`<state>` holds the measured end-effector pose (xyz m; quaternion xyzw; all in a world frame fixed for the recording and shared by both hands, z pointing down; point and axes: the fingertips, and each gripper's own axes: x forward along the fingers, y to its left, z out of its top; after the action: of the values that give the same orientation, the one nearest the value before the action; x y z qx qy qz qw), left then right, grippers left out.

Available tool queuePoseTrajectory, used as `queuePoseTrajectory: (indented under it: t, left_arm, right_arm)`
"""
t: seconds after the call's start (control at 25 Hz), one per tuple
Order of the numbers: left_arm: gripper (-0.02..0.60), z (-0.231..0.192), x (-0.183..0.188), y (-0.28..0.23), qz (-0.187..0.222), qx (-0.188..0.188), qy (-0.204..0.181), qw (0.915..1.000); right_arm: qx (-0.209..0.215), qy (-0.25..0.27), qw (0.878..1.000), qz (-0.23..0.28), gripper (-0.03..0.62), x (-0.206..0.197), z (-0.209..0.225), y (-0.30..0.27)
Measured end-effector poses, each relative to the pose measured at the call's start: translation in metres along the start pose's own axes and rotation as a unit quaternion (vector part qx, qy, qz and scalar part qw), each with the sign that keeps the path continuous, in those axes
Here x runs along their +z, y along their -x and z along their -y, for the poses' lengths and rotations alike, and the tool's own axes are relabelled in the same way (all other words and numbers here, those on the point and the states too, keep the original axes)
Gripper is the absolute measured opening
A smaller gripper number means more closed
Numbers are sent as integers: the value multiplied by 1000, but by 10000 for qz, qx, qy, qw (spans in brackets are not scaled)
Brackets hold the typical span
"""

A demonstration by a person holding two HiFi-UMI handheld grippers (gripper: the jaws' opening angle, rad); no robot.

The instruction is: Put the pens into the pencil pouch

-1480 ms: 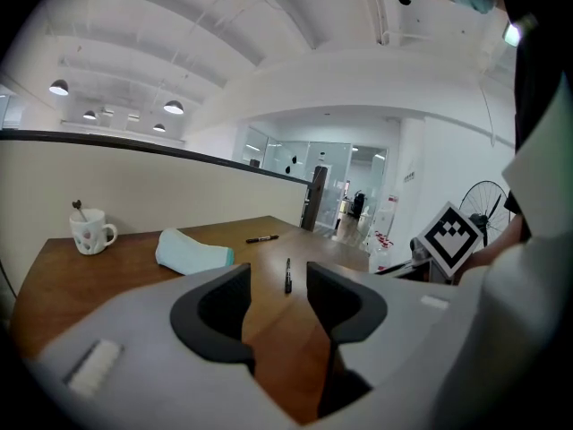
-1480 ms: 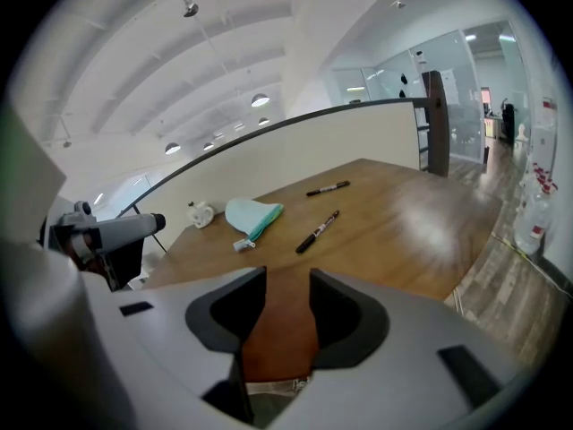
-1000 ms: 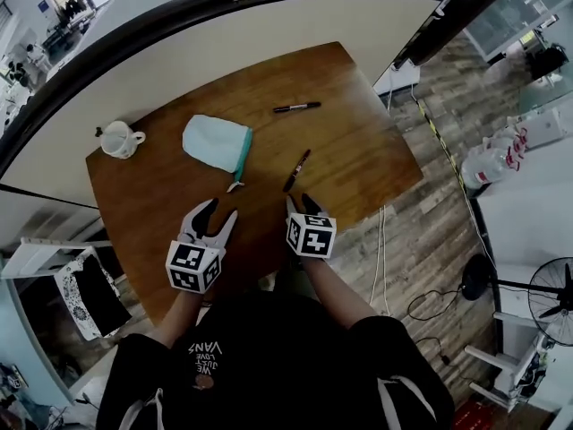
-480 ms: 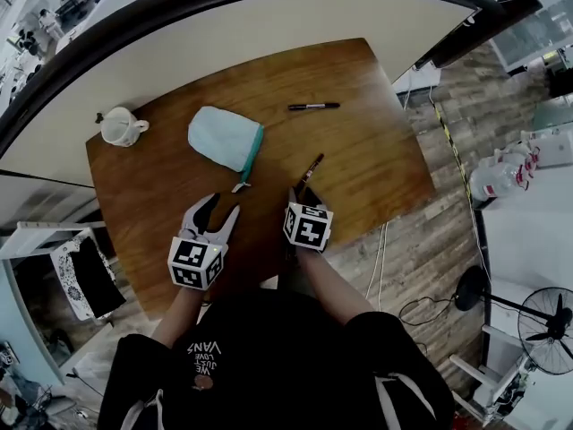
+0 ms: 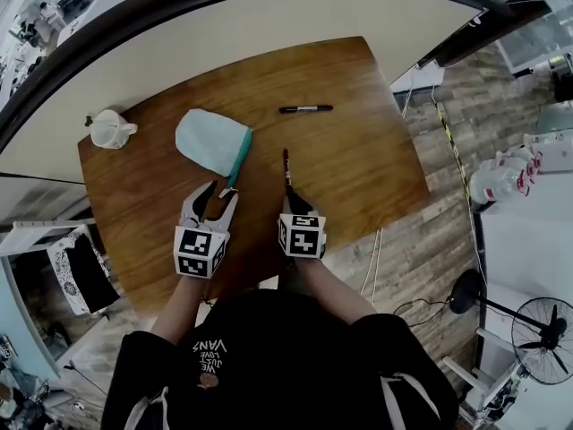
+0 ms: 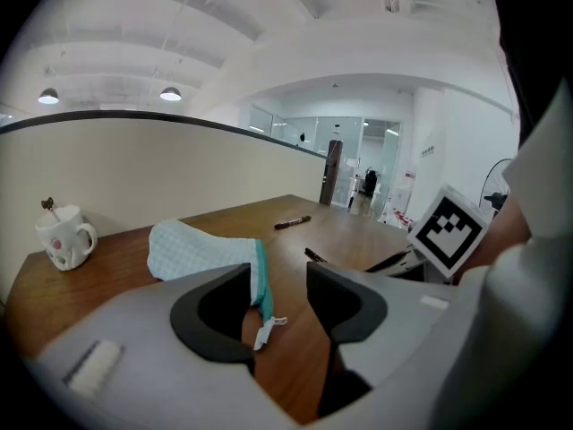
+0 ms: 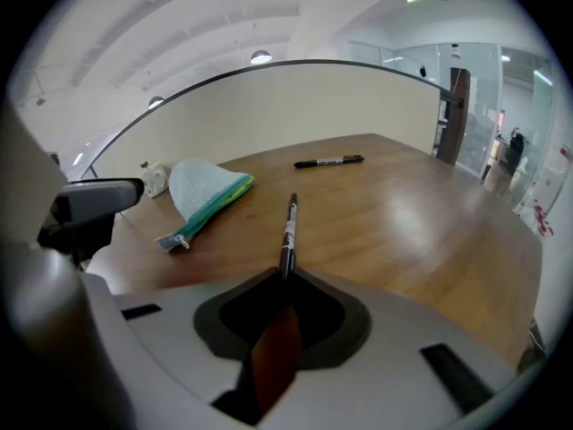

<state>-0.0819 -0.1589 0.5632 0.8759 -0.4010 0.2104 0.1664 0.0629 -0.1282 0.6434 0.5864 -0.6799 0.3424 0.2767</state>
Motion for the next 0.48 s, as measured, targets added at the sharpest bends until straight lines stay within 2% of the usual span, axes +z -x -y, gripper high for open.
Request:
queuePoseTrajectory:
  t: [0.12,0.24,0.4,0.48]
  left_arm:
    - [181,-2,1,-19,-196,167,-198,9995]
    - [183,-6,-7,-40,-543,287,-550,9966]
    - [206,-11,-24,-70,-1089,457,-1075,9872]
    - [213,-15,-33,-82,-1371,485,-1199,9821]
  right_arm:
    - [238,140,9996,-39,64,-2,3,5]
    - [420,218,9989,-36,64,-2,6,10]
    - [647,312,9974,-24,64,-1,10,18]
    - [728,354,9967,7,64,0,12,24]
